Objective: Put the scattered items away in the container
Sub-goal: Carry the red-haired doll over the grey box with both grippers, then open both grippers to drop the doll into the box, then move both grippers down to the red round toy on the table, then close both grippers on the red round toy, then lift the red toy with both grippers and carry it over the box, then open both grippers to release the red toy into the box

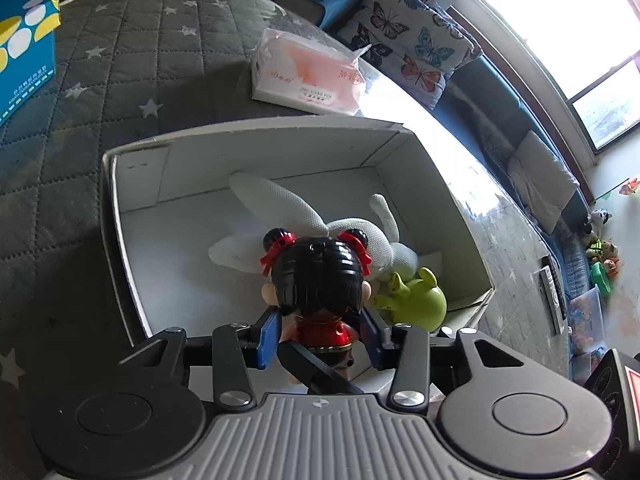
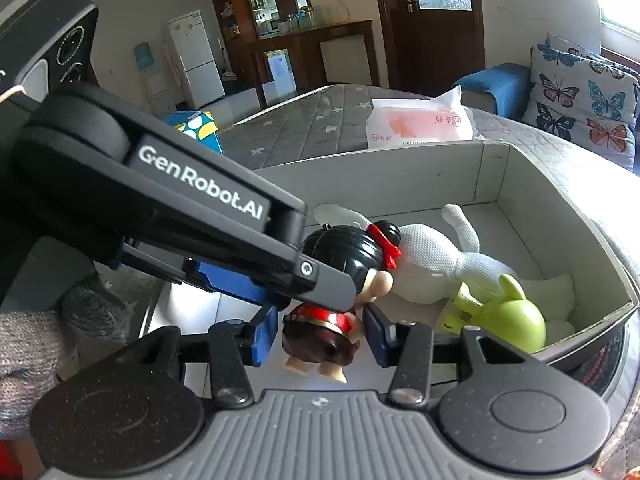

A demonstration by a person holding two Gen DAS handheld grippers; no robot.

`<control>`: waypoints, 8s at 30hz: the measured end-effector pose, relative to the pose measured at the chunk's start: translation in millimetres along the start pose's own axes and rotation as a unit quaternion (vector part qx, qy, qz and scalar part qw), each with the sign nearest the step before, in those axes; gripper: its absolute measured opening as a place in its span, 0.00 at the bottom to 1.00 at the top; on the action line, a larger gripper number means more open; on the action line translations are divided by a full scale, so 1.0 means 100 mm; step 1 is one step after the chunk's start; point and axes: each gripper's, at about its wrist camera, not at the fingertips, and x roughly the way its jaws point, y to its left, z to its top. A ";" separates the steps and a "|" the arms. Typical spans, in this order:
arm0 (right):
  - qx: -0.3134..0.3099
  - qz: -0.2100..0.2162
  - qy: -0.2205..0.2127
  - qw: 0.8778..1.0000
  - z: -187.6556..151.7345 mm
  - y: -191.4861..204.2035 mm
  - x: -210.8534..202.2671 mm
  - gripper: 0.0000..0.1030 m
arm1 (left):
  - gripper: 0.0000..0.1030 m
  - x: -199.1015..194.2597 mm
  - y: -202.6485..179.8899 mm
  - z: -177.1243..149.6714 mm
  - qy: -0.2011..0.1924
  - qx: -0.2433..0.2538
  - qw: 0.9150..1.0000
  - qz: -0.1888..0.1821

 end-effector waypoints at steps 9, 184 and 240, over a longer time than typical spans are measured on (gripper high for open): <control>0.008 -0.005 -0.014 1.000 -0.02 0.01 -0.11 0.52 | 0.44 -0.18 0.00 -0.01 -0.024 0.005 1.000 -0.011; 0.019 -0.135 -0.146 0.980 -0.36 0.07 -0.91 0.50 | 0.43 -0.41 -0.45 -0.49 -0.108 0.111 0.973 -0.172; 0.027 -0.118 -0.078 0.990 -0.11 -0.16 -0.33 0.60 | 0.41 -0.06 -0.28 -0.27 -0.090 0.089 0.986 -0.110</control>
